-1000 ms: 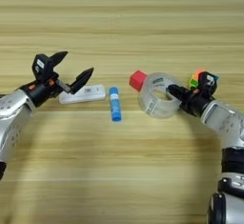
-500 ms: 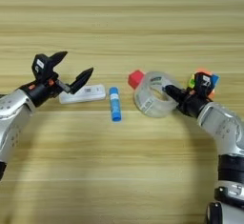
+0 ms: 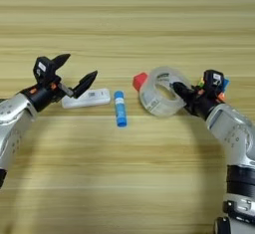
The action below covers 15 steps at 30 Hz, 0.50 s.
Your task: Move the objects on the table
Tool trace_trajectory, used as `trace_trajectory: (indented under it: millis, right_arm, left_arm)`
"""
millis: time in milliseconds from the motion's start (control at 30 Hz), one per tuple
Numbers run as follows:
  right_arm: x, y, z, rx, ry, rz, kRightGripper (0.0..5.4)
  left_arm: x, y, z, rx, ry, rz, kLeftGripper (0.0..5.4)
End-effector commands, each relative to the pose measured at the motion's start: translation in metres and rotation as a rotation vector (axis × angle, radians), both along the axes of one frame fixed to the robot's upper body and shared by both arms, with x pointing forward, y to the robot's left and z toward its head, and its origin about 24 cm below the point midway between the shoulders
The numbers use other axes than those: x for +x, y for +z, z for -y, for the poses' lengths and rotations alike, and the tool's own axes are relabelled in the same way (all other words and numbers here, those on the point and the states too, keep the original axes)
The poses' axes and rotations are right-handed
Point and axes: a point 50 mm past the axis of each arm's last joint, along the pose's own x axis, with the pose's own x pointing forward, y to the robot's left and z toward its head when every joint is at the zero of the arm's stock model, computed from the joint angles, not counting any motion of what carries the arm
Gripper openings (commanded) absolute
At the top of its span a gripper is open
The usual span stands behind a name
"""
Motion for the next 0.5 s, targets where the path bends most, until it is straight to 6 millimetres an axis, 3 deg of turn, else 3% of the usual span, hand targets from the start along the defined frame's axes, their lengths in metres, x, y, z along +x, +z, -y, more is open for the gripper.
trace_trajectory:
  millis: [33,500]
  right_arm:
    - [0.001,0.013,0.000,0.005,-0.008,0.077,1.56]
    - [0.000,0.032,-0.007,0.028,0.010,0.217,1.56]
  left_arm:
    - [0.001,-0.003,-0.002,0.016,0.006,-0.014,5.40]
    - [0.001,-0.008,0.002,0.021,-0.010,-0.034,5.40]
